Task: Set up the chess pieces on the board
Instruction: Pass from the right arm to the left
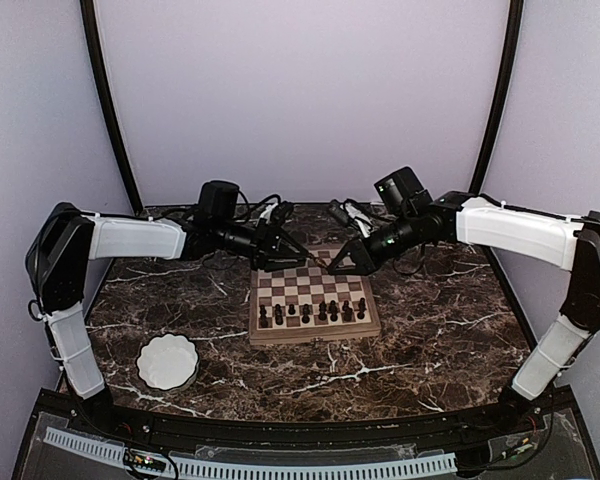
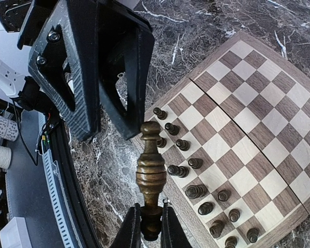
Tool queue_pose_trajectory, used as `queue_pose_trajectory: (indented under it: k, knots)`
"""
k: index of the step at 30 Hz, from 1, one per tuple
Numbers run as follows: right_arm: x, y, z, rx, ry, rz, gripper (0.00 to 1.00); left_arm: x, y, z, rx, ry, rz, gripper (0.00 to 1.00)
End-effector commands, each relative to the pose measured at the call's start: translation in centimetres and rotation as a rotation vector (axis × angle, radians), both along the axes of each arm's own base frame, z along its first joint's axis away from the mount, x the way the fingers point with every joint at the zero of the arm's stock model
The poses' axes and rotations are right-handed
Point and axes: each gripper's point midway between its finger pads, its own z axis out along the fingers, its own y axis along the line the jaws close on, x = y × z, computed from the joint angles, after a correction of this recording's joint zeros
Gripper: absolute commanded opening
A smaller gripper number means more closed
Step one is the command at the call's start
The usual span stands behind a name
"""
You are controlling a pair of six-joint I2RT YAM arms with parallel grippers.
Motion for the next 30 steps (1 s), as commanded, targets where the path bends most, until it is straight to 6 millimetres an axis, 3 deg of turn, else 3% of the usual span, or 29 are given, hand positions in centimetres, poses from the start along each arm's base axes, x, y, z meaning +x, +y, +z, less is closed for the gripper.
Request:
queue_pose_trajectory:
  k: [1, 12, 30]
  knots:
    - [-0.44, 0.97, 1.29, 0.037, -0.015, 0.039, 0.05, -0.14, -0.25, 0.71, -0.009, -0.013, -0.019, 0.34]
    - [-0.82, 1.44, 1.12, 0.033, -0.012, 0.060, 0.05, -0.10, -0.72, 0.75, -0.014, -0.010, -0.034, 0.33]
    - [-0.80, 1.36, 0.65, 0.007, -0.014, 0.073, 0.05, 0.07, -0.97, 1.01, -0.016, -0.032, -0.034, 0.06]
